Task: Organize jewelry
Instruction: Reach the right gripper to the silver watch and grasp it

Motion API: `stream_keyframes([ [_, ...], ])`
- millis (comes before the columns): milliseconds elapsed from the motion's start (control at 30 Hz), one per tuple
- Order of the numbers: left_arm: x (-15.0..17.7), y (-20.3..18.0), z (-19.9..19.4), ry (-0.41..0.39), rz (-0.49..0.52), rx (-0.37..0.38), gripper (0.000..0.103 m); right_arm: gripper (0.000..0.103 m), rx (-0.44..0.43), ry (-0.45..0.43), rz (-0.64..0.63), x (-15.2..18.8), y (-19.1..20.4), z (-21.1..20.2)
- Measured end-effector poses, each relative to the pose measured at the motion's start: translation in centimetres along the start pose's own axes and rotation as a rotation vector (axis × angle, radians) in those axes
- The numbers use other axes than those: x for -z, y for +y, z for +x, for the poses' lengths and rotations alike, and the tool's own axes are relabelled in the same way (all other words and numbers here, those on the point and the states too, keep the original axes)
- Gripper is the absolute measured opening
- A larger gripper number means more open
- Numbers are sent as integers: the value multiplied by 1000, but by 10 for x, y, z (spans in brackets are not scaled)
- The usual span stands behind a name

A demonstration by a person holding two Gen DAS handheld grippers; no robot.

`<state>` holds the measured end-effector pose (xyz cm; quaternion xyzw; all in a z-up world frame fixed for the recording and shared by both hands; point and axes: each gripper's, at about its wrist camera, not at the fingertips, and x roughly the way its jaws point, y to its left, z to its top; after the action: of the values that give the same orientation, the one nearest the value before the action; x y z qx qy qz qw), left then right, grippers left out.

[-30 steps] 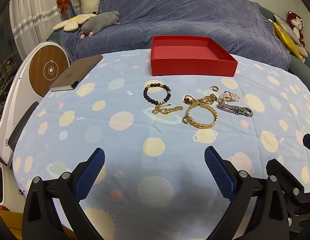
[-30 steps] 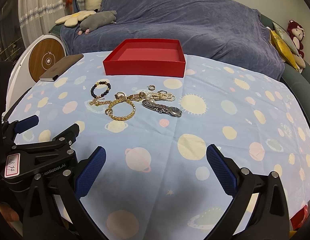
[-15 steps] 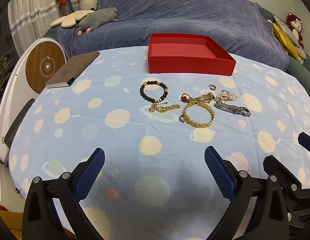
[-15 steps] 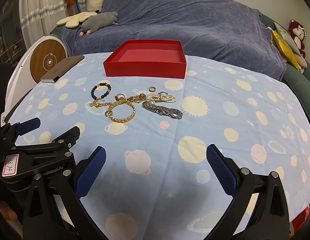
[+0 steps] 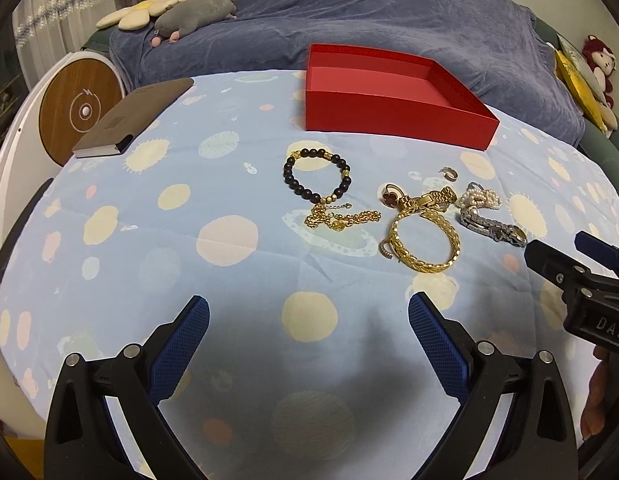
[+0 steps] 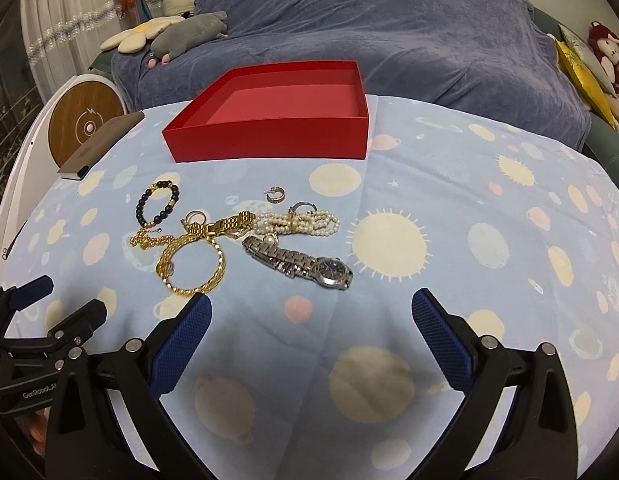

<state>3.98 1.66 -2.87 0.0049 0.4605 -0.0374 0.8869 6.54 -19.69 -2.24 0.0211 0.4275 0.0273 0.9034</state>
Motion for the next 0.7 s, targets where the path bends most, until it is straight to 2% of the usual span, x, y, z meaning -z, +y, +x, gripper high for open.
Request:
stream_keyframes([
  [100, -6, 4, 9, 3, -13, 9, 97, 98, 6, 21, -17, -8, -1, 14],
  [367, -12, 17, 29, 27, -44, 36, 97, 96, -57, 102, -62, -18, -1, 46],
  [500, -13, 22, 34, 31, -45, 46, 97, 80, -68, 131, -71, -18, -2, 56],
  [700, -21, 25, 33, 13, -49, 71, 97, 64, -86, 145, -105, -15, -1, 52],
])
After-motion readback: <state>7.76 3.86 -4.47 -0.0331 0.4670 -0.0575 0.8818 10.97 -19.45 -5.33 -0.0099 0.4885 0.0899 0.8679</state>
